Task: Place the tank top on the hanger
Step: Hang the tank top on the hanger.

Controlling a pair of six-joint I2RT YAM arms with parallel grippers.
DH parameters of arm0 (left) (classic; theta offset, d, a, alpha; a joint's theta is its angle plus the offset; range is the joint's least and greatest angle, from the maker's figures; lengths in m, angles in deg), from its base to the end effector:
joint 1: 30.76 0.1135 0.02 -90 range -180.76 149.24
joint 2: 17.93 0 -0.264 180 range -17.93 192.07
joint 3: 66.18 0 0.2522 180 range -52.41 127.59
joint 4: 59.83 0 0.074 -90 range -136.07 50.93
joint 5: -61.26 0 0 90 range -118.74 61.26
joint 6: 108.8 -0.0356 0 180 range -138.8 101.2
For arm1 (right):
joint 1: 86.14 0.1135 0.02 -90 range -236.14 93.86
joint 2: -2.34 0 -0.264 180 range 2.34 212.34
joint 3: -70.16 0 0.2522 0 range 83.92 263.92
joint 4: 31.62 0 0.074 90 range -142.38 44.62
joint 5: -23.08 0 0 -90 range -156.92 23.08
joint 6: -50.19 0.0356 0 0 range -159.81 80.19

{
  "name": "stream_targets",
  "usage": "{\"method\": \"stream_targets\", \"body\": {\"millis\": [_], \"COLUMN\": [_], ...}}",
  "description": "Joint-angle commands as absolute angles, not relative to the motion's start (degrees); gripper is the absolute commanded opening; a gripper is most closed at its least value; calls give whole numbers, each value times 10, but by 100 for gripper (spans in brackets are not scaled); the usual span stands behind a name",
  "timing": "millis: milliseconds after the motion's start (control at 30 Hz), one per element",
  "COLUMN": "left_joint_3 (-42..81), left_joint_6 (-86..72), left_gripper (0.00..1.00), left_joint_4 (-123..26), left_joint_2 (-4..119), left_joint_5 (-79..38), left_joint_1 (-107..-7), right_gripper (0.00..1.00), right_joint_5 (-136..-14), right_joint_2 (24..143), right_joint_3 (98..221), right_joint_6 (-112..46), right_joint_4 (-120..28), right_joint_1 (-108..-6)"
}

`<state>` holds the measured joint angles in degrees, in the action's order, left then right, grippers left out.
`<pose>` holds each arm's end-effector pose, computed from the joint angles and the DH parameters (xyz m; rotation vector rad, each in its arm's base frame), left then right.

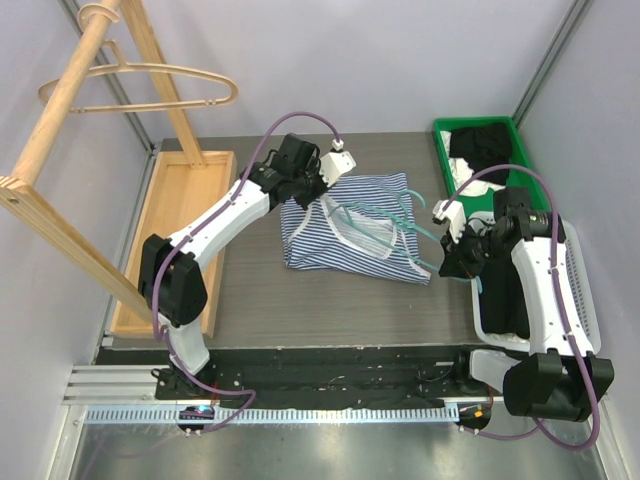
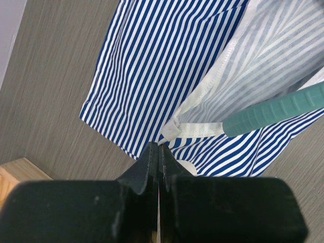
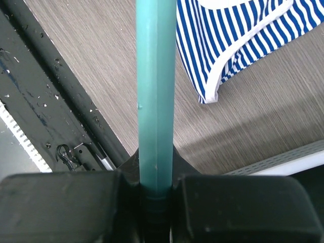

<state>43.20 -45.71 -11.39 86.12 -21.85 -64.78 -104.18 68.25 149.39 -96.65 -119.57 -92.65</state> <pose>0.3416 -0.2357 0.3183 1.2308 1.9727 -0.2022 0.1860 0.0005 0.3139 -1.1779 2.2369 0.5456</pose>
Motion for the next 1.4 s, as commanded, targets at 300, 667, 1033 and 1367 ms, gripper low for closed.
{"method": "stream_targets", "body": {"millis": [300, 667, 1033, 1367], "left_joint_3": [430, 441, 458, 464], "left_joint_6": [-448, -446, -443, -452], "left_gripper": [0, 0, 0, 0], "left_joint_4": [-103, -86, -66, -70], "left_joint_2": [822, 808, 792, 768], "left_joint_5": [-206, -209, -210, -233], "left_joint_1": [-656, -679, -704, -704], "right_gripper": [1, 1, 1, 1], "right_joint_5": [-1059, -1117, -1155, -1182], "right_joint_2": [707, 766, 872, 929], "right_joint_3": [1504, 1519, 1627, 1644], "right_joint_6": [-984, -1063, -1047, -1043], "right_joint_4": [-1158, -1229, -1220, -1214], "right_joint_1": [-944, -946, -935, -896]}}
